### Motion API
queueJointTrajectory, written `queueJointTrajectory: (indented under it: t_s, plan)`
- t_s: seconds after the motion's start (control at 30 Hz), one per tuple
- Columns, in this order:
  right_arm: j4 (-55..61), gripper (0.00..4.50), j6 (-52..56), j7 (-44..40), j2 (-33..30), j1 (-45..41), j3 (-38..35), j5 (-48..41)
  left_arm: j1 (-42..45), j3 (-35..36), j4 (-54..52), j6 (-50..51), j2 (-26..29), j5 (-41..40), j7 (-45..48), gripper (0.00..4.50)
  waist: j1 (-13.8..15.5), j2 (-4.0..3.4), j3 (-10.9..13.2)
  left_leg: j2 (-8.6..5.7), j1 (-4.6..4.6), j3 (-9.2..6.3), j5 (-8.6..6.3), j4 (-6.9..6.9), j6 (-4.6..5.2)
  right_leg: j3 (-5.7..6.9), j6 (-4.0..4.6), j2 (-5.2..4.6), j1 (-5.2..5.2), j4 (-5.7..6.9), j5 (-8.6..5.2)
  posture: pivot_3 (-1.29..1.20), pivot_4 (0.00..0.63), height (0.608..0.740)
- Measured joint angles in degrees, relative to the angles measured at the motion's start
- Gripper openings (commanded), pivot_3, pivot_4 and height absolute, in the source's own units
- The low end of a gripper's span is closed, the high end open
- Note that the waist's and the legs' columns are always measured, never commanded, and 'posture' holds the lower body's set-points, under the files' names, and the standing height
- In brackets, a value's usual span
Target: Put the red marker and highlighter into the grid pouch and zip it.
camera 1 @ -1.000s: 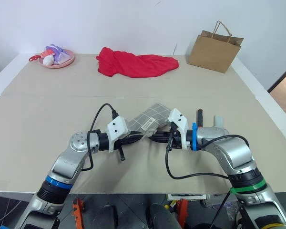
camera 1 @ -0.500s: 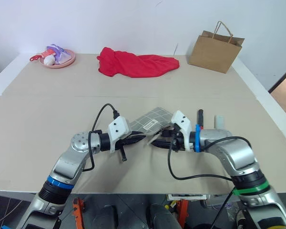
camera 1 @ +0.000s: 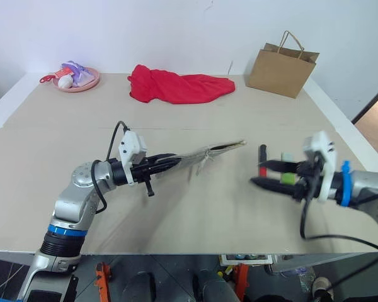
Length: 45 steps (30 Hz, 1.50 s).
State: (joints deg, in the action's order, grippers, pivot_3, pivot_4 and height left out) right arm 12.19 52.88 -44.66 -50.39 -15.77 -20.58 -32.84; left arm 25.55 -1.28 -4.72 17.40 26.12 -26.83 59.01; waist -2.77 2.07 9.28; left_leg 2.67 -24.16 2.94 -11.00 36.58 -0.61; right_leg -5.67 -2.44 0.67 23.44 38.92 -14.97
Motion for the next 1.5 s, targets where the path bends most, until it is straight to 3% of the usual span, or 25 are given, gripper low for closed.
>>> queueJointTrajectory:
  t_s: [0.2, 0.37, 0.73, 1.37, 1.4, 1.47, 1.5]
  plan:
    - [-9.50, 3.40, -0.50, 12.60, 4.84, -4.29, 1.40, 7.34, -0.71, -0.74, 0.89, -1.40, 0.22, 0.58, 1.58, 0.00, 0.01, -0.03, -0.01, 0.00, -0.04, 0.02, -0.01, -0.12, 0.00, 0.01, 0.00, 0.05, 0.07, 0.00, -0.05, 0.00, 0.150, 0.740]
    - [-14.16, 3.40, -1.64, 16.03, 6.77, -5.83, 3.33, 10.13, -0.86, -1.16, 1.81, -3.20, 1.24, 1.75, 2.78, 0.00, 0.06, -0.04, 0.00, -0.03, -0.10, 0.02, -0.04, -0.16, 0.01, 0.01, 0.02, 0.00, 0.09, 0.00, -0.07, 0.00, 0.150, 0.740]
    - [-18.68, 3.40, -1.88, 17.82, 8.90, -7.94, 6.48, 12.60, -2.44, -1.43, 2.51, -5.19, 1.72, 3.23, 4.21, 0.00, 0.04, -0.05, -0.01, -0.01, -0.09, 0.00, -0.03, -0.14, 0.01, 0.04, -0.03, 0.01, 0.06, -0.02, -0.08, 0.00, 0.150, 0.740]
    - [-9.43, 3.40, 2.23, 18.48, 8.00, -1.56, 7.09, 13.02, -3.09, -1.42, 2.50, -5.89, 1.81, 3.23, 4.69, 0.00, 0.05, -0.04, -0.01, -0.01, -0.09, -0.01, -0.03, -0.13, 0.01, 0.05, -0.06, 0.00, 0.06, -0.02, -0.09, 0.00, 0.150, 0.740]
    - [-9.24, 3.04, 2.23, 18.42, 7.92, -1.43, 7.09, 13.02, -3.09, -1.42, 2.50, -5.89, 1.81, 3.22, 4.79, 0.00, 0.05, -0.05, -0.01, -0.01, -0.10, -0.01, -0.03, -0.13, 0.01, 0.05, -0.05, 0.00, 0.06, -0.03, -0.09, 0.00, 0.150, 0.740]
    - [-9.22, 2.81, 2.23, 18.34, 7.87, -1.40, 7.10, 13.01, -3.09, -1.42, 2.50, -5.89, 1.81, 3.22, 4.85, 0.00, 0.05, -0.04, -0.01, -0.01, -0.09, -0.01, -0.03, -0.13, 0.01, 0.05, -0.05, 0.01, 0.06, -0.03, -0.09, 0.00, 0.150, 0.740]
    - [-9.21, 2.39, 2.22, 18.07, 7.86, -1.38, 7.10, 12.98, -3.09, -1.42, 2.50, -5.89, 1.81, 3.22, 4.95, 0.00, 0.05, -0.05, 0.00, -0.01, -0.09, -0.01, -0.03, -0.13, 0.01, 0.05, -0.05, 0.01, 0.06, -0.03, -0.09, 0.00, 0.150, 0.740]
